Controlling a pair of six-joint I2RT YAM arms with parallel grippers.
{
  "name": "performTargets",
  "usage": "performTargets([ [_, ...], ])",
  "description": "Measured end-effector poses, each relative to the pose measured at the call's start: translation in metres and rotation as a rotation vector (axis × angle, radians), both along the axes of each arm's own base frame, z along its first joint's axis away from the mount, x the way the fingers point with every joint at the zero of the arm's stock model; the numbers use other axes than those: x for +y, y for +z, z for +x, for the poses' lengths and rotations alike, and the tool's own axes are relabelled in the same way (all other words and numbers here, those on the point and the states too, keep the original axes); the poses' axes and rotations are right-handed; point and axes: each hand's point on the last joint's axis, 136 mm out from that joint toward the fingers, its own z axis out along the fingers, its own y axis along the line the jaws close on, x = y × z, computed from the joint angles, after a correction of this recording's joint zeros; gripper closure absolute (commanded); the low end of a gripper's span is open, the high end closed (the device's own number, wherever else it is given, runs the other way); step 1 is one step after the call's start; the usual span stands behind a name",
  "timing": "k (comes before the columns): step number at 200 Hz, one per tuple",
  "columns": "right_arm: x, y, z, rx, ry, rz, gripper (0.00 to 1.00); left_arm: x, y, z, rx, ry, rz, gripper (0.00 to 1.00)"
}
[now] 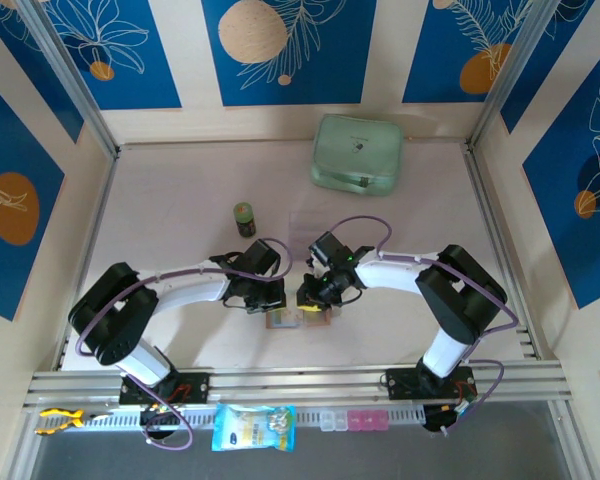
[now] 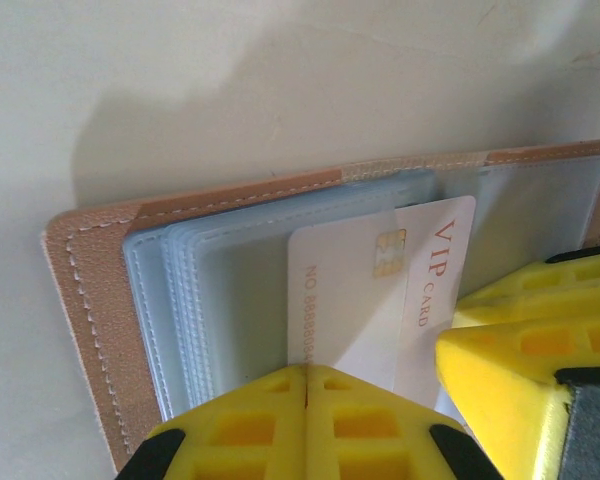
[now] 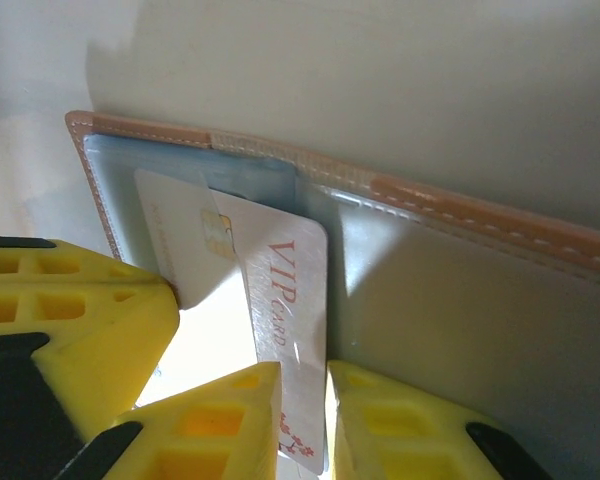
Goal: Take the credit cards out of the card holder
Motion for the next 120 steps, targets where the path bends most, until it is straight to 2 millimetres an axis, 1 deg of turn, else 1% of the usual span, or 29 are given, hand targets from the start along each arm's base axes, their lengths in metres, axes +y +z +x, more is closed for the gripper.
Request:
performTargets([
  [98,0.0014,0.0011,-0.0007,0.016,-0.001,0.029,0.81,-0.0005,-0.0005,0.0005,0.001,-0.002,0.002,0.95],
  [120,0.0021,-0.0018,-0.0019,0.028,0.002,0.03,0.79,-0.0006,-0.0004,0.0005,0.001,-0.002,0.001,0.95],
])
